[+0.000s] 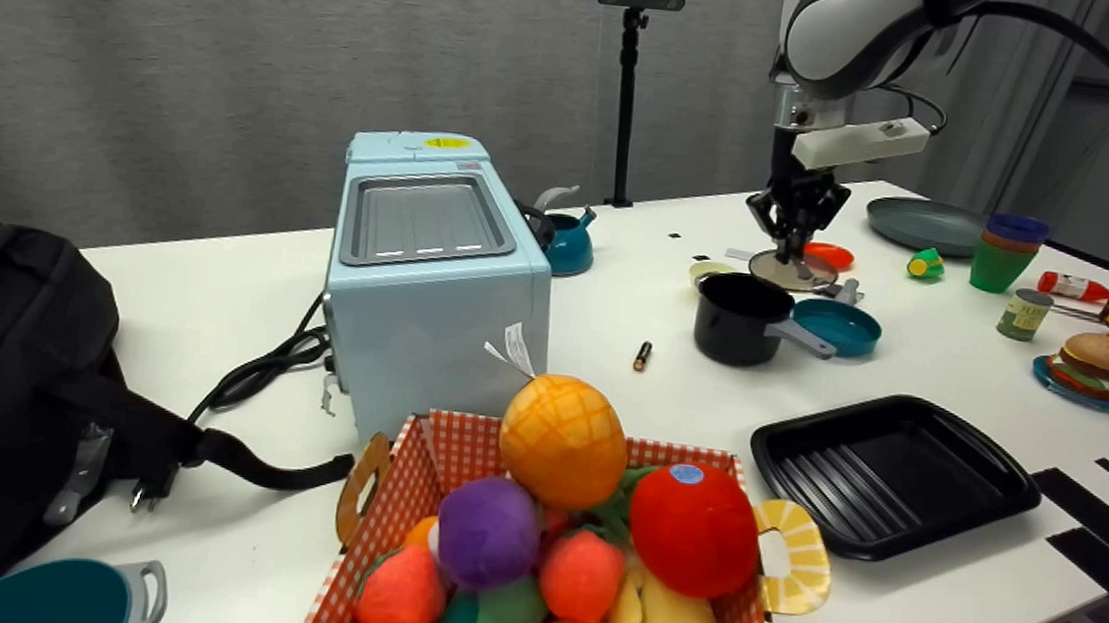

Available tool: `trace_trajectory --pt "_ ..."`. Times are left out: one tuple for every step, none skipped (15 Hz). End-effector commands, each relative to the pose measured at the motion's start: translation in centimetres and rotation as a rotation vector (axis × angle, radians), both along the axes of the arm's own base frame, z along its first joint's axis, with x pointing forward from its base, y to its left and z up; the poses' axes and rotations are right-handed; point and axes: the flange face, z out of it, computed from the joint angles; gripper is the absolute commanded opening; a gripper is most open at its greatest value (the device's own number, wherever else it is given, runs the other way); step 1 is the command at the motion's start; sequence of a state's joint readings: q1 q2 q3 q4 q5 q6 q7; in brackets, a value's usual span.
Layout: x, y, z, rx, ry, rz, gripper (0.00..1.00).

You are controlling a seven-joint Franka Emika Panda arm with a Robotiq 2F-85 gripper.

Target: Move the lid from the black pot to the blue pan

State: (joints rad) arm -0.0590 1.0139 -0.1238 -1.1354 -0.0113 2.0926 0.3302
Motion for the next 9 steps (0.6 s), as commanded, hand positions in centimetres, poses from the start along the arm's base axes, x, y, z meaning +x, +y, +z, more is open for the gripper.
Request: trace_trajectory --pt "0.9 0.1 1.8 0.051 -0.033 -0.022 0.04" --pt "1.0 0.1 2.0 0.054 -0.04 -0.025 0.04" --pt "1.1 0.0 2.0 0.051 -0.043 -0.029 0.04" --pt "1.0 -0.2 1.9 0.045 -0.041 -0.034 0.04" --pt "1.0 -0.4 1.8 0.041 -0.04 -0.038 0.04" --pt "0.9 -0.8 1.6 0.035 -0.036 -0.046 0.04" --pt "0.7 -1.1 1.4 0.032 -0.031 -0.051 0.04" --pt "0.6 -1.5 1.1 0.025 -0.027 -0.055 0.04" --pt "0.4 -1.8 0.8 0.018 -0.023 -0.061 0.04"
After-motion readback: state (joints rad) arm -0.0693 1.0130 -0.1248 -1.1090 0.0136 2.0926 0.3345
